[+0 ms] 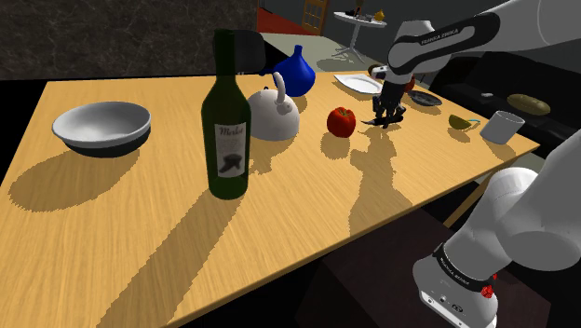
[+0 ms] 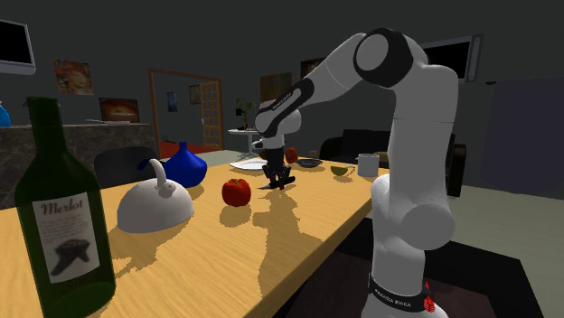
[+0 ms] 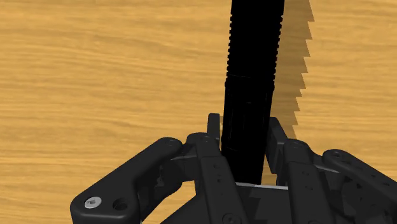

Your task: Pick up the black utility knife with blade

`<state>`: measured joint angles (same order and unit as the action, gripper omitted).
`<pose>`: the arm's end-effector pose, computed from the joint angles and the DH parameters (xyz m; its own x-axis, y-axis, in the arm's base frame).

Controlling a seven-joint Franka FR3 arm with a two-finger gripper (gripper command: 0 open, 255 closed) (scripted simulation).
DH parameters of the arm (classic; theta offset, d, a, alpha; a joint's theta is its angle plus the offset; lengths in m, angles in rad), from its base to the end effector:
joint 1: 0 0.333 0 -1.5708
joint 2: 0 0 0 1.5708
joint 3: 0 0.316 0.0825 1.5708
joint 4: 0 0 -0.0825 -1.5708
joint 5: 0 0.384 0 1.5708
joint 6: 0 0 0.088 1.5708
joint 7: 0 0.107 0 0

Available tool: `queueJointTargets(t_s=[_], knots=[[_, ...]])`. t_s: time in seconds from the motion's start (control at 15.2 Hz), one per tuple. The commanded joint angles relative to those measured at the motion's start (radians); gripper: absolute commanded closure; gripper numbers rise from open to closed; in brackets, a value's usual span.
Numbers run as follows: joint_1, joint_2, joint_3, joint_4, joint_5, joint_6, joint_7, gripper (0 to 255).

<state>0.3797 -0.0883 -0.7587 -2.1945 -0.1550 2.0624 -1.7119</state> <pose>0.4715 -0.2003 0.4069 0.1529 0.9864 -0.0604 0.9845 -0.1573 -0.0774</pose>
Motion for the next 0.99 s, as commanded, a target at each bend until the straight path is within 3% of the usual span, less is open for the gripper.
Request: queueJointTargets(t_s=[0.0, 0.92], knots=[[-0.001, 0.003, -0.002, -0.005, 0.000, -0.005, 0.000, 255], [0.003, -0.069, 0.025, 0.100, -0.036, -0.170, 0.027, 255]])
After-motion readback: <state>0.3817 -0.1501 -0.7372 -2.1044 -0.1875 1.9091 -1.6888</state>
